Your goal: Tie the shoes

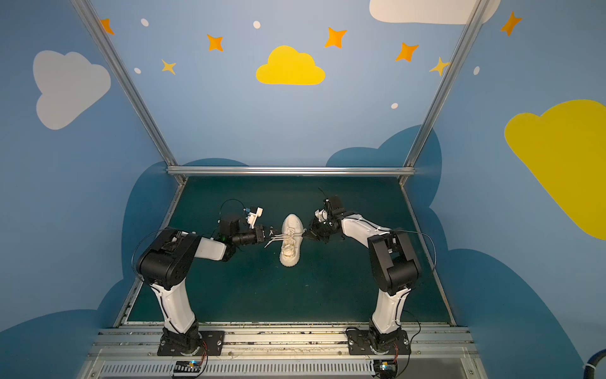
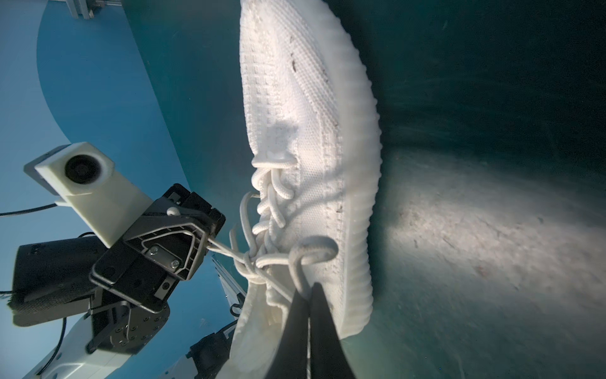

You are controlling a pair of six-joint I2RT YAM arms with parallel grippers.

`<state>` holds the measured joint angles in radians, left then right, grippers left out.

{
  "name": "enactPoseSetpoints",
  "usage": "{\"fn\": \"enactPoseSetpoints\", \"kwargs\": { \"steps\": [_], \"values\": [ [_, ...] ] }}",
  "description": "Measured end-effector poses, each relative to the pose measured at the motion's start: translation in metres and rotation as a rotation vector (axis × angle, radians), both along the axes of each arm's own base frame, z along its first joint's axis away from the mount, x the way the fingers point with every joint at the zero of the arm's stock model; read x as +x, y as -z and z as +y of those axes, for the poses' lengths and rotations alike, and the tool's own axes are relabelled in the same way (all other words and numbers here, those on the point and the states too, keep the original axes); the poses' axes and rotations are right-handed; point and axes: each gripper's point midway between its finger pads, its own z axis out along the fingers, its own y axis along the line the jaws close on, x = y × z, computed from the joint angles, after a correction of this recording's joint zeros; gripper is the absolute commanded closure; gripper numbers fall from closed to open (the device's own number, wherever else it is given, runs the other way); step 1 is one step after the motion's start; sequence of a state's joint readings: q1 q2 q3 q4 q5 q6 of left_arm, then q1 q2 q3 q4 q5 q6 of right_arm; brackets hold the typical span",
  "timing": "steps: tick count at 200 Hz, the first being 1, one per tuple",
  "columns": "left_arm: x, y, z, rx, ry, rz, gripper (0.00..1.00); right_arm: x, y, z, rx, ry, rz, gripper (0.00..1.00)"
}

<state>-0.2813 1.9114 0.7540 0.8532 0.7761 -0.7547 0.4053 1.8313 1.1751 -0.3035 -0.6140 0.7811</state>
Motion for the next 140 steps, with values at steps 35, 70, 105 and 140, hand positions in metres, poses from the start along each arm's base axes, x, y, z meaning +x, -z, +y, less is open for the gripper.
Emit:
{"fn": "enactPoseSetpoints", "kwargs": {
  "steps": [35,70,105,140],
  "values": [
    [-0.0035,0.0033,0.0008,0.003,0.002,0.009,0.97,-0.0015,0.0028,-0.0018,0.0,0.002,0.0,1.0],
    [-0.0061,0.0059,0.0016,0.006,0.002,0.014,0.97,-0.0015,0.0029,-0.0026,0.0,0.001,-0.003,1.0],
    [-0.0068,0.0062,0.0019,0.005,0.001,0.01,0.97,-0.0035,0.0034,-0.0038,0.001,-0.001,-0.006,1.0],
    [-0.0078,0.0074,0.0024,0.007,0.0,0.012,0.97,-0.0046,0.0056,-0.0055,0.005,-0.001,-0.003,1.0]
  ]
}}
